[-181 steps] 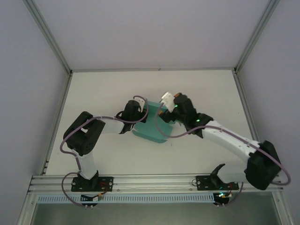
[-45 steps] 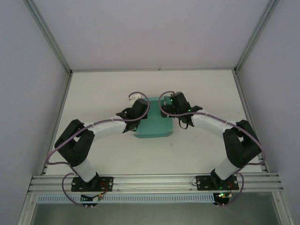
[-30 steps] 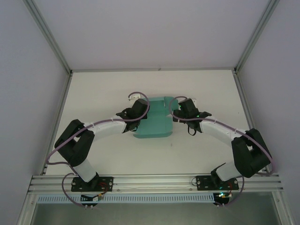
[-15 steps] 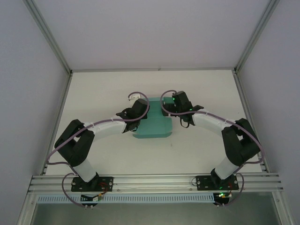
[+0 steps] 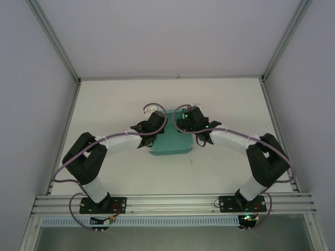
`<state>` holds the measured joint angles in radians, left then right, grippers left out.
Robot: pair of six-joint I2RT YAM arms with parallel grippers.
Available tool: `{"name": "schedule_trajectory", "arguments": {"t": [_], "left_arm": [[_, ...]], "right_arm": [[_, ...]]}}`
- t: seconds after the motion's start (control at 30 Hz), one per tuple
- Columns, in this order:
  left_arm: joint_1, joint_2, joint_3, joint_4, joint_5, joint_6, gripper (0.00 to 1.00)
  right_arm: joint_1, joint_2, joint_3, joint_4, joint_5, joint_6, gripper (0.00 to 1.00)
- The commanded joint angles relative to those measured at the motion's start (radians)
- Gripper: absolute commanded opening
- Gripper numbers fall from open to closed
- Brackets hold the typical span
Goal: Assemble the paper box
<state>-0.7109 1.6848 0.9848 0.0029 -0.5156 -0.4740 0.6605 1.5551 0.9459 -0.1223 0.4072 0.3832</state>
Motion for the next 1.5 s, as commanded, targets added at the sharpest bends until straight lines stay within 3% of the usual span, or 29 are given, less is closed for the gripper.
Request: {"name": "schedule_trajectory", "arguments": {"t": [0.0,0.1,0.3,0.4,0.53,0.73,0.83,1.13,1.27,1.37,1.47], "left_arm": [[0.006,-0.005,0.013,-0.006,-0.005,0.002,0.0],[0.009,-0.005,0.011,-0.002,0.002,0.015,0.0],[0.01,-0.012,0.006,0.006,0.027,0.031,0.0],[0.009,-0.015,0.003,0.008,0.031,0.034,0.0],[0.009,-0.019,-0.002,0.012,0.043,0.036,0.0],[0.01,-0.015,0.002,0.005,0.044,0.038,0.0],[0.01,-0.017,0.005,0.008,0.054,0.04,0.0],[0.009,-0.025,-0.001,0.029,0.086,0.049,0.0],[0.009,-0.036,-0.005,0.03,0.089,0.049,0.0],[0.009,-0.045,-0.008,0.028,0.089,0.042,0.0],[0.009,-0.05,-0.006,0.021,0.082,0.029,0.0]], "right_arm": [[-0.009,-0.161,-0.077,-0.027,-0.013,-0.022,1.0],[-0.043,-0.298,-0.191,0.007,-0.065,-0.013,1.0],[-0.257,-0.431,-0.282,0.027,-0.268,0.006,1.0],[-0.351,-0.383,-0.247,0.031,-0.393,-0.06,0.96],[-0.383,-0.247,-0.164,0.043,-0.527,-0.204,0.78],[-0.384,-0.11,-0.122,0.114,-0.906,-0.455,0.73],[-0.371,-0.063,-0.092,0.113,-0.997,-0.478,0.71],[-0.31,0.03,0.004,0.09,-1.011,-0.507,0.6],[-0.272,0.058,0.032,0.105,-0.937,-0.476,0.54],[-0.218,0.074,0.045,0.127,-0.779,-0.425,0.48],[-0.132,0.096,0.065,0.142,-0.486,-0.365,0.32]]}}
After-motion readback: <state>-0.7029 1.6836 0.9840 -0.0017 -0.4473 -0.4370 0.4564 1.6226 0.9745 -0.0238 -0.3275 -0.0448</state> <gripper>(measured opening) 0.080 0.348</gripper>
